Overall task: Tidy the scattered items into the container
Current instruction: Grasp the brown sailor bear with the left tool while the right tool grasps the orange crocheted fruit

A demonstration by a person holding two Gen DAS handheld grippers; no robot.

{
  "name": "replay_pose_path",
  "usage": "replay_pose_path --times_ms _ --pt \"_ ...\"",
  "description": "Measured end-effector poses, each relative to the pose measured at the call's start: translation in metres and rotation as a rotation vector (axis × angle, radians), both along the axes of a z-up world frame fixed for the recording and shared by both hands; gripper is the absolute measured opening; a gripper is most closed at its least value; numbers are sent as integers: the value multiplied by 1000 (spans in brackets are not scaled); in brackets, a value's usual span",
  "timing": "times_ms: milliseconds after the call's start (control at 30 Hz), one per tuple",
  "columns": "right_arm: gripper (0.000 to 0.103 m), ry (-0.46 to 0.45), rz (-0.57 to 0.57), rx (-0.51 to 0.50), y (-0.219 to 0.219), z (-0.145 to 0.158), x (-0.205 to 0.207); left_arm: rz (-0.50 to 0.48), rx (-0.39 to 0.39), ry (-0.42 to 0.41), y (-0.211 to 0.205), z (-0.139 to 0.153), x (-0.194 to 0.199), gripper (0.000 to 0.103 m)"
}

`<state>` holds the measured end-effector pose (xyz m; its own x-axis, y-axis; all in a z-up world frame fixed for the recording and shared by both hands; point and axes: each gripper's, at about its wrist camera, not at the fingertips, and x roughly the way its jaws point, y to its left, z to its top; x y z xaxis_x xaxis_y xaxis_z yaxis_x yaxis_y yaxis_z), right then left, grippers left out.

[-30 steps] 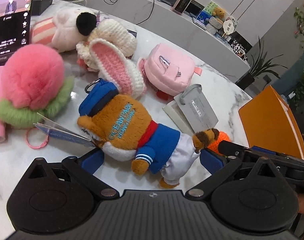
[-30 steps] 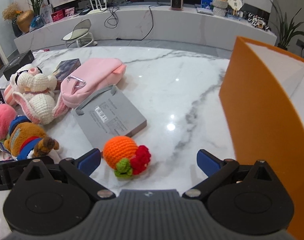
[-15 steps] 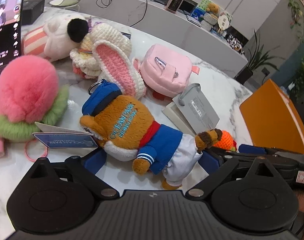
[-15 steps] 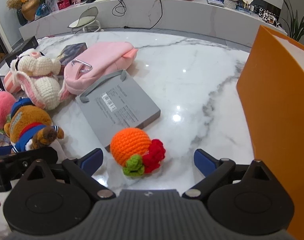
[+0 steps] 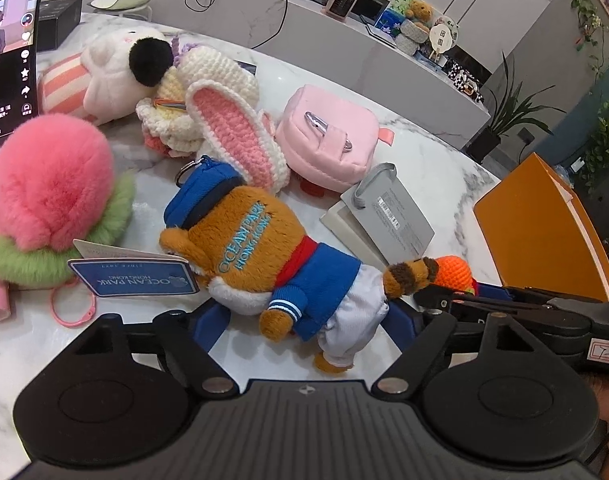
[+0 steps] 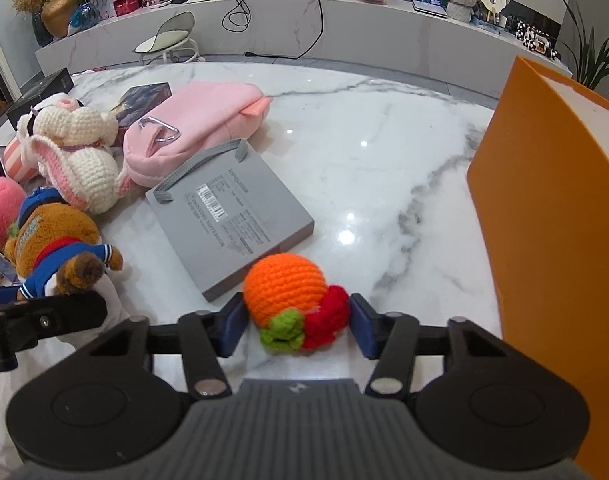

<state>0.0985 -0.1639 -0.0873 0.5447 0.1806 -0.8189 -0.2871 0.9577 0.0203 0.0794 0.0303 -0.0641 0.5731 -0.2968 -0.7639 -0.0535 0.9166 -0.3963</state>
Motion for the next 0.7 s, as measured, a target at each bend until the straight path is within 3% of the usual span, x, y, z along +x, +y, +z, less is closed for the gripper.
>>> replay_pose_path --times_ms 333,367,400,700 --pt "55 1 23 10 1 0 -4 -11 -19 7 1 1 0 86" --pt "55 1 23 9 0 0 -5 -13 -24 8 1 1 0 81" --pt "55 2 23 10 0 0 -5 -16 -29 9 1 1 0 53" --pt "55 -8 24 19 -3 6 -11 -18 -37 11 0 1 0 49"
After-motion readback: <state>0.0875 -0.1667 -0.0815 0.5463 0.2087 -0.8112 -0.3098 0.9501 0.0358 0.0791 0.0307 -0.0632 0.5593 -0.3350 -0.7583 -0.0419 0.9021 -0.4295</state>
